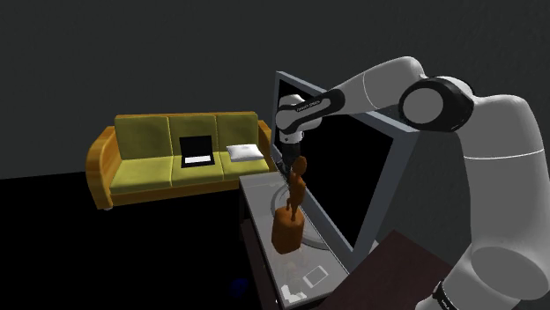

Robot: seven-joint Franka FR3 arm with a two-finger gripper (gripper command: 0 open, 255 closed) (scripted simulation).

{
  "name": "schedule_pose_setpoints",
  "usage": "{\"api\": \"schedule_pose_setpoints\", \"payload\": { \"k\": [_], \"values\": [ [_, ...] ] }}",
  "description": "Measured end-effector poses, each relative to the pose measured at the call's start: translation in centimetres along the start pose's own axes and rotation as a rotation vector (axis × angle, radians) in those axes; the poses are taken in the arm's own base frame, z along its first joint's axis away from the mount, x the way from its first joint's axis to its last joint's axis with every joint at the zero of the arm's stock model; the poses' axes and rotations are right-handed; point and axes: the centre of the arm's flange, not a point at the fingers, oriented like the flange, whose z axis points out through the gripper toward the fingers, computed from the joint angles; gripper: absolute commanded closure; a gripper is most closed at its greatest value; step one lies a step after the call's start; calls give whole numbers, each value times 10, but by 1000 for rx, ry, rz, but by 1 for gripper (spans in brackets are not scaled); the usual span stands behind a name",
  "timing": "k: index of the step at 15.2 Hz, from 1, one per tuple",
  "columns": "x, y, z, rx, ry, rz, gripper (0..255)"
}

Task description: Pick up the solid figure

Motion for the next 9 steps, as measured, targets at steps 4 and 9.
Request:
{"api": "schedule_pose_setpoints", "payload": {
  "k": [4,9],
  "values": [
    [-5,1,-21,0,0,0,255],
    [-12,1,-45,0,0,0,255]
  ]
}}
